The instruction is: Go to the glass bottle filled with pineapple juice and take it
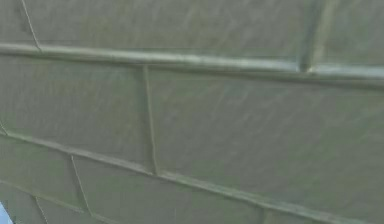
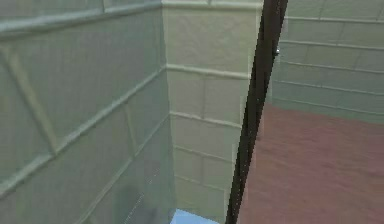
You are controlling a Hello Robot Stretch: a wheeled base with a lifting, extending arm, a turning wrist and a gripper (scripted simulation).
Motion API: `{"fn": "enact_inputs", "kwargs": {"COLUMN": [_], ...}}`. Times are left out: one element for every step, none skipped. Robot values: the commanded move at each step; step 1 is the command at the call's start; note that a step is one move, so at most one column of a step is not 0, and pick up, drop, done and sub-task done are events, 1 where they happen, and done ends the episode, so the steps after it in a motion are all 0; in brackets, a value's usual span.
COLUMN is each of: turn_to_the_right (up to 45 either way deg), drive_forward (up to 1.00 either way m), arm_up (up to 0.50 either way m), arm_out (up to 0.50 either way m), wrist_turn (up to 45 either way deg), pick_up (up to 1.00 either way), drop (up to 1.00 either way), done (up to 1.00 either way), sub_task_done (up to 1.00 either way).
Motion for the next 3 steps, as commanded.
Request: {"fn": "enact_inputs", "kwargs": {"turn_to_the_right": [-45.0, -21.0, 0.0], "drive_forward": [0.0, 0.0, 1.0], "arm_up": [0.0, 0.0, 0.0], "arm_out": [0.0, 0.0, 0.0], "wrist_turn": [0.0, 0.0, 0.0], "pick_up": [0.0, 0.0, 0.0], "drop": [0.0, 0.0, 0.0], "done": [0.0, 0.0, 0.0], "sub_task_done": [0.0, 0.0, 0.0]}}
